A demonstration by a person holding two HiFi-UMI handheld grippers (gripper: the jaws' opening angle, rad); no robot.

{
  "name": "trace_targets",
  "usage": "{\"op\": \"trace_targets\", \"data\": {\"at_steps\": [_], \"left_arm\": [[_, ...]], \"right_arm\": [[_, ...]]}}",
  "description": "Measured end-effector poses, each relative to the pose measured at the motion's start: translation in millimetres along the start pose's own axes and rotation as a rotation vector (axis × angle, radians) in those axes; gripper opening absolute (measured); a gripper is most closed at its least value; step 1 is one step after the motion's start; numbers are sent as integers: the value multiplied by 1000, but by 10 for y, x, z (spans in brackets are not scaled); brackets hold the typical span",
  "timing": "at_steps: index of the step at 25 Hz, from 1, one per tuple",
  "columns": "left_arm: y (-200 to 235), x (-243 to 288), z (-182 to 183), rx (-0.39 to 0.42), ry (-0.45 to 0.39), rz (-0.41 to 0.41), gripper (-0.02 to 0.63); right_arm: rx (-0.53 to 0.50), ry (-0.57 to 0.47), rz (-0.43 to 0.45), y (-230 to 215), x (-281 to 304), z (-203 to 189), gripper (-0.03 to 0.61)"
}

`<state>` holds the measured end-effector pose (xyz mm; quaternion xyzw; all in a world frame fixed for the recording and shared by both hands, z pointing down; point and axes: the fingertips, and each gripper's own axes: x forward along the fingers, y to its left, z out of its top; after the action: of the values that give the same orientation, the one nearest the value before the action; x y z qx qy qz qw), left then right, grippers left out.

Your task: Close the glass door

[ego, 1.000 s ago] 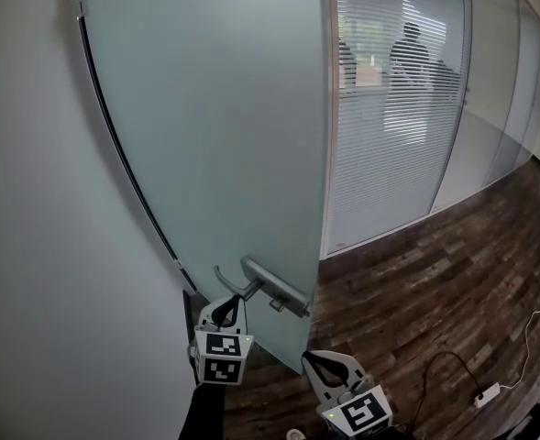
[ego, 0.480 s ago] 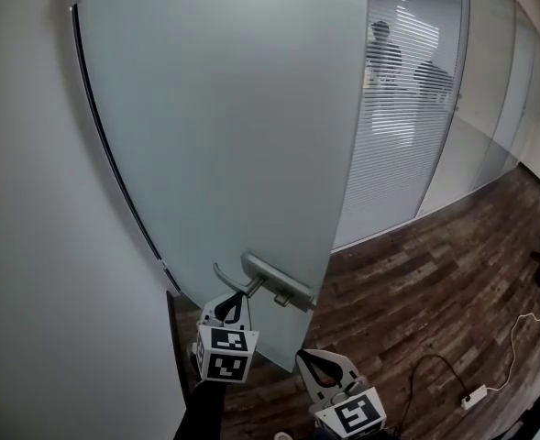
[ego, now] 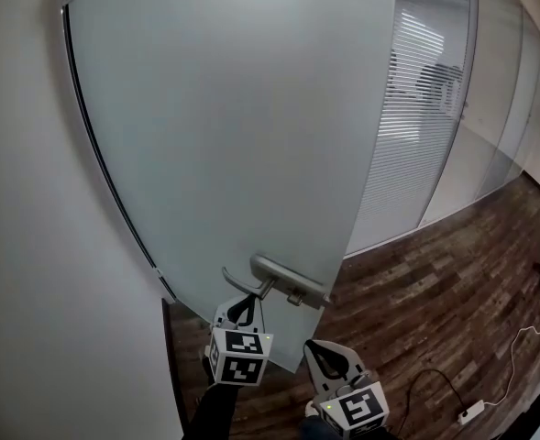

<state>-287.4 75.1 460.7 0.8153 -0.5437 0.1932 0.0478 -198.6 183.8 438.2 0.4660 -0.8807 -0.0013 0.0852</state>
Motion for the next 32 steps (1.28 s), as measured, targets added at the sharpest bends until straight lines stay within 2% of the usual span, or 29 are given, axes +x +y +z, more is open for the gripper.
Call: {"op": "trace_targets", "data": {"at_steps": [4, 15, 23, 32], "left_arm": [[-67, 299, 165, 7, 6, 26, 0], [-198, 1309, 570, 32, 17, 89, 0], [-191, 2045, 894, 61, 17, 54, 0], [-17, 2927, 1329, 58, -15, -9, 0]], "right_arm": [[-1, -36, 2, -420, 194, 53, -8], [14, -18, -13, -1522, 497, 42, -8], [25, -19, -48, -2100, 800, 24, -8], [42, -24, -116, -2799, 1661, 215, -8]]}}
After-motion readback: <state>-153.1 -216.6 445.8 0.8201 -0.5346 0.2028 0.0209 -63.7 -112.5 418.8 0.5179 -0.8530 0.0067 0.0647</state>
